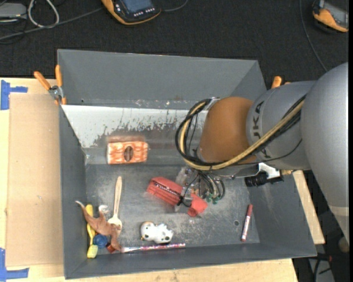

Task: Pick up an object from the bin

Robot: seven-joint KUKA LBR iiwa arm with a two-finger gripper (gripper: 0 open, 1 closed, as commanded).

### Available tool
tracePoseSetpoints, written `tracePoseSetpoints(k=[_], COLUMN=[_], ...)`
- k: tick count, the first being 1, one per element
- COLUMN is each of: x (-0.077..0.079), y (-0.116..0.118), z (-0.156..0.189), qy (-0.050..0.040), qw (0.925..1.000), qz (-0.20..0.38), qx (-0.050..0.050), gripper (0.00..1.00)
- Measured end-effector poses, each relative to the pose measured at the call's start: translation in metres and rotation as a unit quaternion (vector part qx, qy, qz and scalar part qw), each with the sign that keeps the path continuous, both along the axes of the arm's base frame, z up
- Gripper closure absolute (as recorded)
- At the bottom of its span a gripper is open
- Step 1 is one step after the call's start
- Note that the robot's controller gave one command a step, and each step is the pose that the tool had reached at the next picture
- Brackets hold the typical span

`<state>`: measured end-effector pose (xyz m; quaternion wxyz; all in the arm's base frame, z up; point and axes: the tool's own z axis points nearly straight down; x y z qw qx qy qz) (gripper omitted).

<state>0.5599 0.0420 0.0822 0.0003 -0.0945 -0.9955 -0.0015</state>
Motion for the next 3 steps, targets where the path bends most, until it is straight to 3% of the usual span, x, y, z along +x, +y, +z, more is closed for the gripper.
tracePoseSetpoints(k=[3], x=[0.0], y=[0.0001], z=[0.0], qy=[-0.0001], qw=[1.0], qz=[0.0], qx=[0.0], gripper=[1.0])
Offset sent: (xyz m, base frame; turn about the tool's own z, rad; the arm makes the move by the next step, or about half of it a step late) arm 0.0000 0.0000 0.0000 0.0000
